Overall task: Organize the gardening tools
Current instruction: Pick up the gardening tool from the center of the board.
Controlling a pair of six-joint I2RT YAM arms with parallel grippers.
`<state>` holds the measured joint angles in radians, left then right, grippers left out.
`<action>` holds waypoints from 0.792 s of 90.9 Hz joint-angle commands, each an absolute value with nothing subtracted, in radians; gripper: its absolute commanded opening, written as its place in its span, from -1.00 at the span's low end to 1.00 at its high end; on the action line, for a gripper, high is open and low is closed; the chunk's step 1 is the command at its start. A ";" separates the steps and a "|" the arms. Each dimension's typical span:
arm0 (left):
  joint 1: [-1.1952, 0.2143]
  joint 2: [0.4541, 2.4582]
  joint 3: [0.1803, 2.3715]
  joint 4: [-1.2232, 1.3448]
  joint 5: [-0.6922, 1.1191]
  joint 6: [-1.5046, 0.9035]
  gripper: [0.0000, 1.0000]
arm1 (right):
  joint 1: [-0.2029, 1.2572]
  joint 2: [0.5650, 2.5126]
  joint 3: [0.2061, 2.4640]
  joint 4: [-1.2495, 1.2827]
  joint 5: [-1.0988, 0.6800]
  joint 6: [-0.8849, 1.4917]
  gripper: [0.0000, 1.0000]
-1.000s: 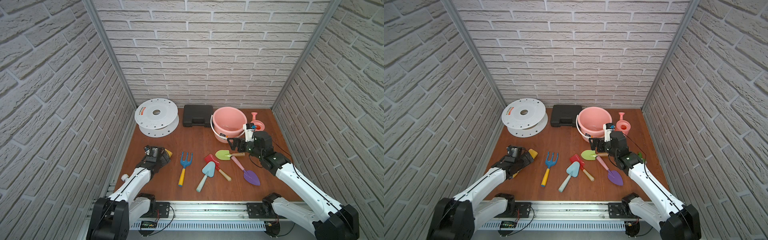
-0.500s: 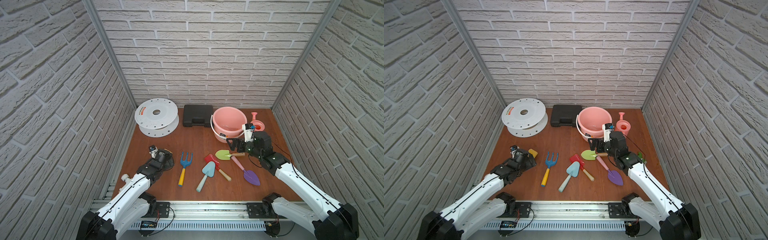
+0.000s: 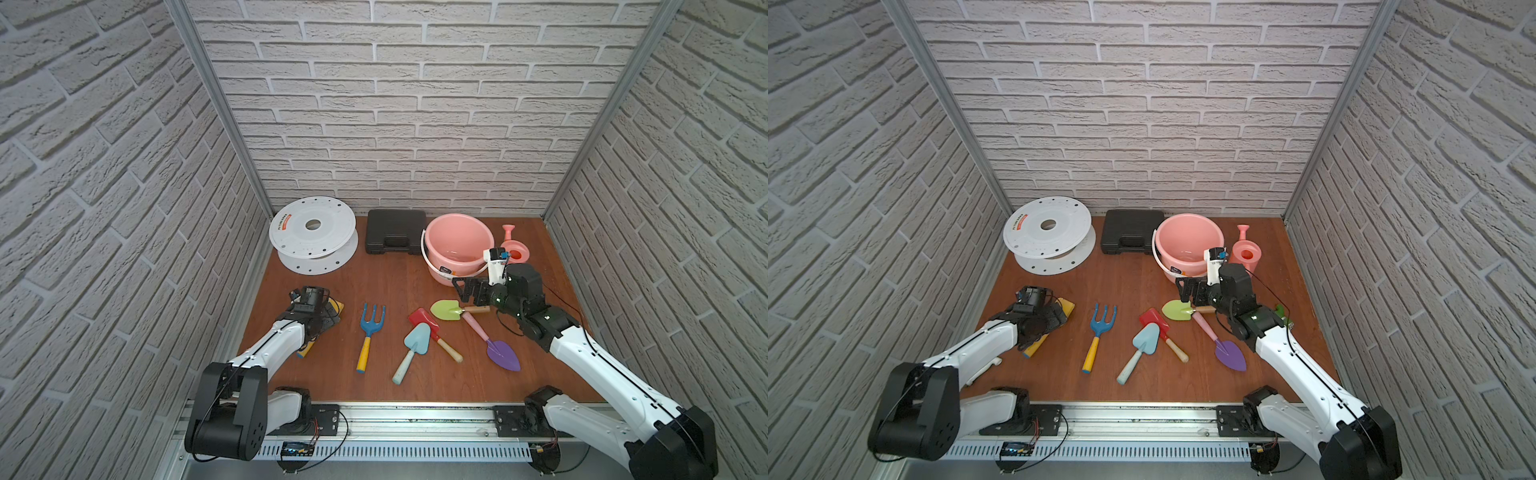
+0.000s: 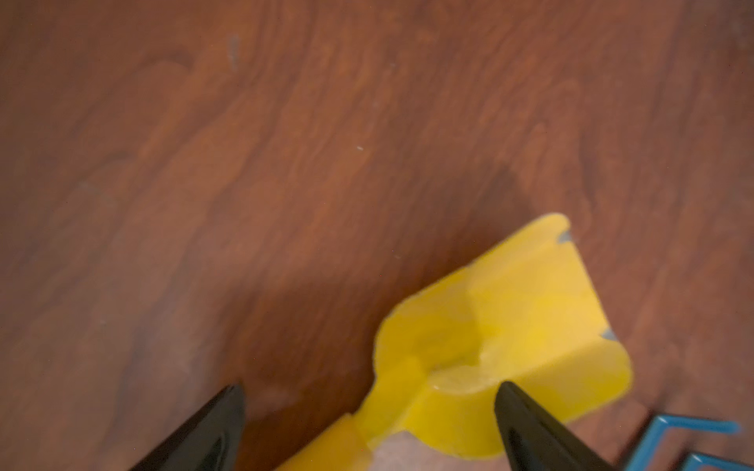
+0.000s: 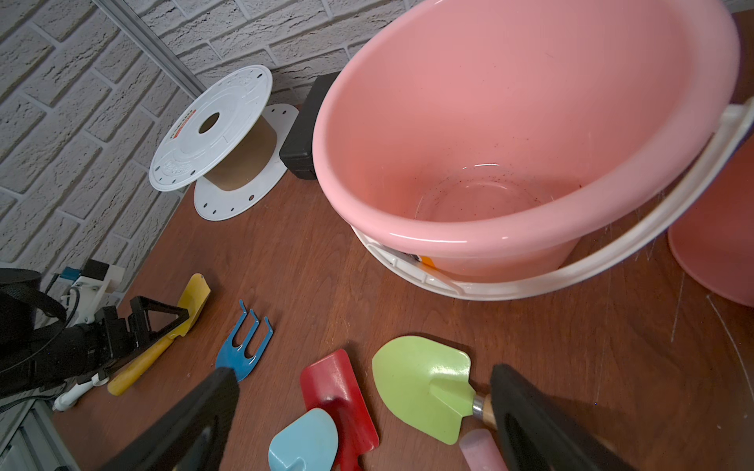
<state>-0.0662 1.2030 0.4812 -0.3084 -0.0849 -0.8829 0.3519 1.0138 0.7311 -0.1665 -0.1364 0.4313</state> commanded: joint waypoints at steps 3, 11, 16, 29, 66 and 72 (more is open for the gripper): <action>-0.154 1.130 0.433 -0.289 -0.037 -0.939 0.97 | 0.365 1.015 0.721 -0.116 -0.143 0.430 1.00; -0.228 1.089 0.427 -0.315 -0.074 -0.967 0.97 | 0.366 1.017 0.718 -0.115 -0.143 0.430 0.99; -0.272 1.066 0.432 -0.349 -0.114 -0.977 0.97 | 0.365 1.016 0.717 -0.115 -0.143 0.432 1.00; -0.310 1.030 0.440 -0.436 -0.215 -0.970 0.96 | 0.366 1.011 0.715 -0.115 -0.142 0.434 1.00; -0.493 1.223 0.513 -0.546 -0.443 -1.009 0.72 | 0.365 0.999 0.712 -0.114 -0.143 0.437 1.00; -0.505 1.299 0.538 -0.547 -0.440 -1.028 0.60 | 0.365 0.995 0.712 -0.115 -0.141 0.437 1.00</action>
<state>-0.4847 1.2110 0.4889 -0.5262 -0.3798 -0.9936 0.3523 1.0142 0.7235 -0.1581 -0.1368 0.4339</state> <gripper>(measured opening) 0.824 0.997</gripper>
